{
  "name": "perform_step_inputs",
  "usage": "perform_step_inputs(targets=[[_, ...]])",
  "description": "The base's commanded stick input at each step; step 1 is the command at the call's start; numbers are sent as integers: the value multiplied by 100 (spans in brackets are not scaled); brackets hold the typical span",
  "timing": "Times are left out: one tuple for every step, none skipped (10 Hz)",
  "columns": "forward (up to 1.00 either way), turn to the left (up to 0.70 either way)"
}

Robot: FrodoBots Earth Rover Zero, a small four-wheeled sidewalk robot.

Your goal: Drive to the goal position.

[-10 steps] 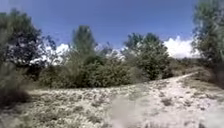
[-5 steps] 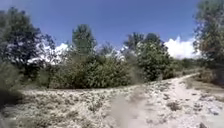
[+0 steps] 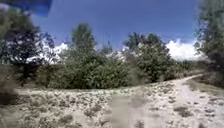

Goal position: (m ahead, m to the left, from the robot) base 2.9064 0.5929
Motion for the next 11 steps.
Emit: perform_step_inputs(targets=[[44,2],[44,2],[44,2],[44,2],[44,2],[44,2],[44,2],[44,2],[44,2],[44,2],[44,2]])
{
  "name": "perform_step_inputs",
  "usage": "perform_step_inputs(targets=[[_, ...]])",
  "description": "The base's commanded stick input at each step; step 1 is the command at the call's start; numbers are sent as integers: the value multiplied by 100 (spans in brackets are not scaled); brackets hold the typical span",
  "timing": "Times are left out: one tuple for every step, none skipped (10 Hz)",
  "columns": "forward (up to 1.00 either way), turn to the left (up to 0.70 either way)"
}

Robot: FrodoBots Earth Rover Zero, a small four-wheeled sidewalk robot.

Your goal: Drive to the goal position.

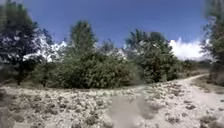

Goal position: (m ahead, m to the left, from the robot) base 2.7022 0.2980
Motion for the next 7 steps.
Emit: perform_step_inputs(targets=[[44,2],[44,2],[44,2],[44,2],[44,2],[44,2],[44,2]])
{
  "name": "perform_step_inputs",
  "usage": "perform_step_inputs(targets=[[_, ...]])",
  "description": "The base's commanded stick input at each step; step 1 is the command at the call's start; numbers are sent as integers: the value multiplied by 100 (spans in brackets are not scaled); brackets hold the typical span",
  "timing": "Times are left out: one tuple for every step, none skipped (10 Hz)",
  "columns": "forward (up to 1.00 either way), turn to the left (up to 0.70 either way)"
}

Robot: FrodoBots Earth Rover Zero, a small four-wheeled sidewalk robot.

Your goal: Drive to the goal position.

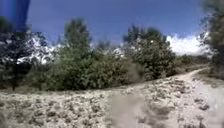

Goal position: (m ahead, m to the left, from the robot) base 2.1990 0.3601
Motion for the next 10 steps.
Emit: perform_step_inputs(targets=[[44,2],[44,2],[44,2],[44,2],[44,2],[44,2],[44,2],[44,2],[44,2],[44,4]])
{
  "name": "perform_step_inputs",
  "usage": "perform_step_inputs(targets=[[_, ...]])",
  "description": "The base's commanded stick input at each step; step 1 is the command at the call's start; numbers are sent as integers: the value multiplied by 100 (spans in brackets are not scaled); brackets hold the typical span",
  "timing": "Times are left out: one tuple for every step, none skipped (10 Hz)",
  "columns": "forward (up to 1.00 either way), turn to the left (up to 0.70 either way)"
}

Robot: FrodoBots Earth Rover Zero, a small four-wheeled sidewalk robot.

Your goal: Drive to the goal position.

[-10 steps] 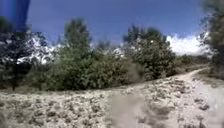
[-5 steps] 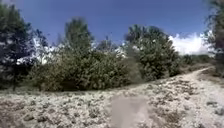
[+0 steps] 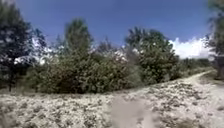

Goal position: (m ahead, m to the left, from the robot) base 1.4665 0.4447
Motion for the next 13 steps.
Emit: perform_step_inputs(targets=[[44,13],[44,22],[44,27],[44,27],[44,27],[44,27],[44,27],[44,27],[44,27],[44,27],[44,27],[44,27],[44,27]])
